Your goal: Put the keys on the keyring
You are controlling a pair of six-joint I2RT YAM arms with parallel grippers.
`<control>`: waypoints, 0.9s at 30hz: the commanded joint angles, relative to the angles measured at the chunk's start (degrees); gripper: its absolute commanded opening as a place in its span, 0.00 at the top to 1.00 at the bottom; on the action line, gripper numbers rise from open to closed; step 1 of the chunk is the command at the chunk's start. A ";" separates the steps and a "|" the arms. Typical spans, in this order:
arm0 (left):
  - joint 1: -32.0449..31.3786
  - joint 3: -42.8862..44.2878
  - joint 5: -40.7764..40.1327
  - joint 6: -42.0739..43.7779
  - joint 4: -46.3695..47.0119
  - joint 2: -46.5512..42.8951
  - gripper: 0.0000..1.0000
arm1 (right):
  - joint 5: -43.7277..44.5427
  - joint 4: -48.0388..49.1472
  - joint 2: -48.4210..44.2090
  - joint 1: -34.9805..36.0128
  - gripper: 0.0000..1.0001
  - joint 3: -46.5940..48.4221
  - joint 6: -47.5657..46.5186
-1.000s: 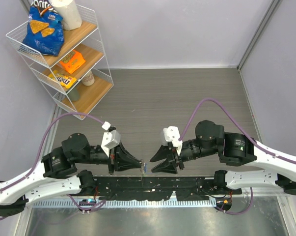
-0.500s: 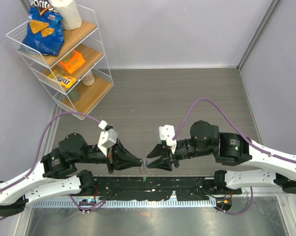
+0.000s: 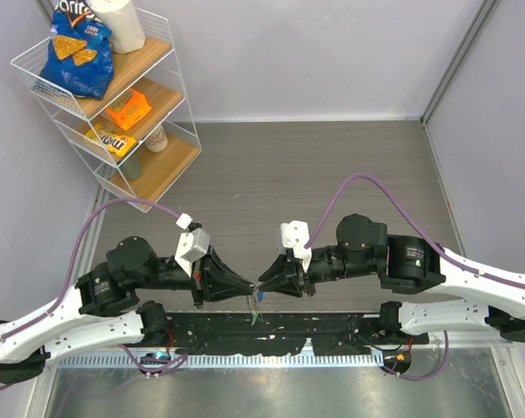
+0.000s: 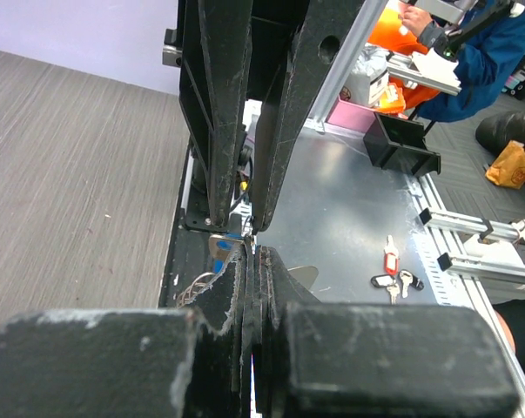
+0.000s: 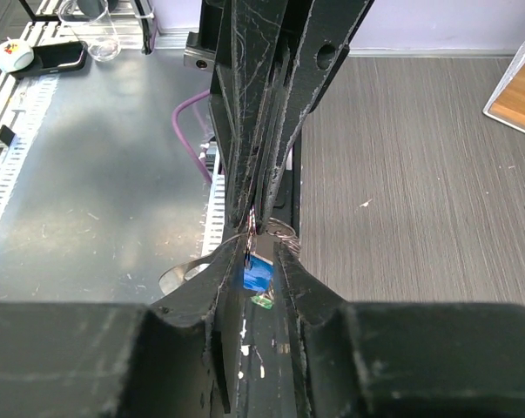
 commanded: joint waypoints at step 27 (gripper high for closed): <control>-0.05 -2.98 -1.30 -2.78 18.17 -2.93 1.00 | -2.29 11.95 -6.19 1.80 0.95 -8.74 0.63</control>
